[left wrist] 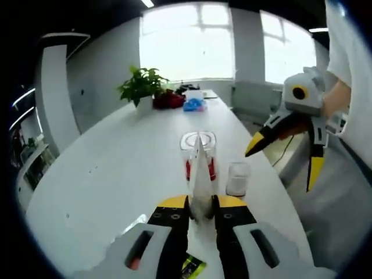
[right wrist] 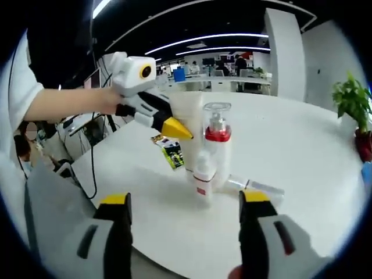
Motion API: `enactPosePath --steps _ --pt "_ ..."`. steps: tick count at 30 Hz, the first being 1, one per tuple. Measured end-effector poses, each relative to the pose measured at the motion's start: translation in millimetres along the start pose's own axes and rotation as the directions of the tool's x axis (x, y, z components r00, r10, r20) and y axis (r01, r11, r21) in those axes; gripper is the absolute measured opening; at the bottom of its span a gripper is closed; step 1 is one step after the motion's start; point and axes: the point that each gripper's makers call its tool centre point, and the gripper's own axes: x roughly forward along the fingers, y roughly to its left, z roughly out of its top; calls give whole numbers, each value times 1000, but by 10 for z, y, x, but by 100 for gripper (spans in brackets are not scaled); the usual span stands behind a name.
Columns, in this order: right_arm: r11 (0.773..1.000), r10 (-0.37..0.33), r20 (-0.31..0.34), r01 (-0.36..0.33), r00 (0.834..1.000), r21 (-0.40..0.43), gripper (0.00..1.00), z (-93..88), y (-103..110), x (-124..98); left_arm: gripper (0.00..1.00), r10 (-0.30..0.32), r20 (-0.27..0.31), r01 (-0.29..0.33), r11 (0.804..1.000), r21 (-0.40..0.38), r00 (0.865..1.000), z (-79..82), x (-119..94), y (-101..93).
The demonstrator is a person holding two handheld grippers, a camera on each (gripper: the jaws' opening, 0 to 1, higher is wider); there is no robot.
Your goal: Arrange the skincare products in the storage area until every visible bottle or jar stands upright without overlapping.
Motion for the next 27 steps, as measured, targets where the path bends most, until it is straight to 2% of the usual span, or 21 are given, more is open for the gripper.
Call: enactPosePath --steps 12,15,17,21,27 --pt "1000 -1 -1 1 1000 3 76 -4 -5 0 14 6 3 -6 1000 -25 1000 -1 17 9" --pt "1000 -1 -1 1 1000 5 76 -5 -5 1 14 5 -14 -6 1000 -29 1000 -37 35 8" --pt "1000 -1 -1 1 1000 7 76 -6 -8 0 16 10 -44 -11 1000 -25 999 -105 56 11" --pt "1000 -3 -2 3 1000 8 76 -8 -13 1 19 8 -31 -10 998 -60 999 -121 57 -1" --pt "1000 -3 -4 3 1000 6 77 -13 -11 2 28 19 -56 -23 996 -81 998 -203 31 -19"
